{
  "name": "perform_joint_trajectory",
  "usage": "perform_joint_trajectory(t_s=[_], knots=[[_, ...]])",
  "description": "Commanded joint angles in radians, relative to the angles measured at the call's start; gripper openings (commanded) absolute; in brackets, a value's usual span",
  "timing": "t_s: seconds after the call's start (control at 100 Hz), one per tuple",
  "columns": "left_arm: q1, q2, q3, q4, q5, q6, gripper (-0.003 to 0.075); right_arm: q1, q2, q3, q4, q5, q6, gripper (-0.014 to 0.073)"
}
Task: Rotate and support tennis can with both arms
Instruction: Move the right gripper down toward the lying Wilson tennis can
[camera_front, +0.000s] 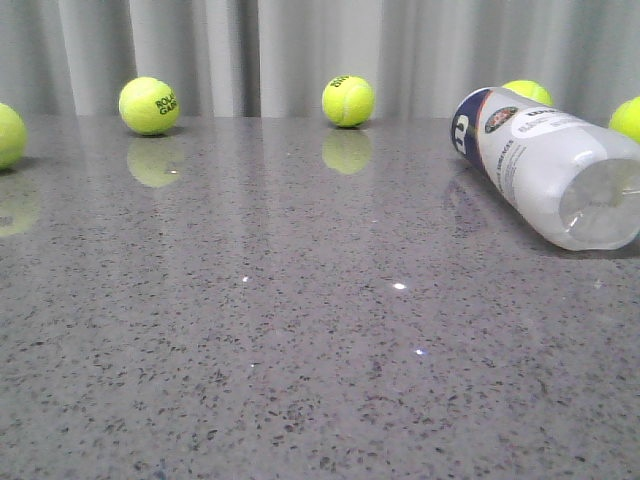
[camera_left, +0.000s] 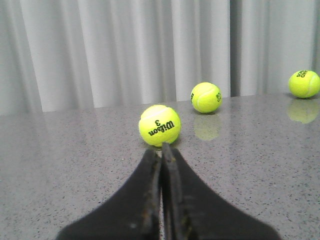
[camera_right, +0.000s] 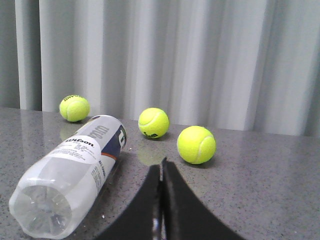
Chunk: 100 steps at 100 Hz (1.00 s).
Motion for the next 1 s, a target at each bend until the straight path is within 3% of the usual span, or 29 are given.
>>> perform_joint_trajectory(t_s=[0.0, 0.19, 0.38, 0.59, 0.86, 0.99], knots=[[0.002, -0.039, 0.049, -0.001, -0.075, -0.010, -0.0021, -0.007, -0.016, -0.004, -0.008, -0.106, 0.000, -0.0067], [0.002, -0.039, 0.049, -0.001, -0.075, -0.010, -0.0021, -0.007, -0.016, -0.007, -0.008, -0.137, 0.000, -0.0067], [0.002, -0.039, 0.049, -0.001, -0.075, -0.010, -0.0021, -0.007, -0.015, -0.083, -0.008, -0.034, 0.000, -0.0067], [0.002, -0.039, 0.049, -0.001, -0.075, -0.010, -0.0021, -0.007, 0.070, -0.329, -0.008, 0.311, 0.000, -0.0067], [0.002, -0.039, 0.049, -0.001, -0.075, -0.010, -0.0021, -0.007, 0.402, -0.776, -0.008, 0.908, 0.000, -0.0067], [0.002, -0.039, 0.049, -0.001, -0.075, -0.010, -0.0021, -0.007, 0.554, -0.928, -0.008, 1.038, 0.000, -0.0067]])
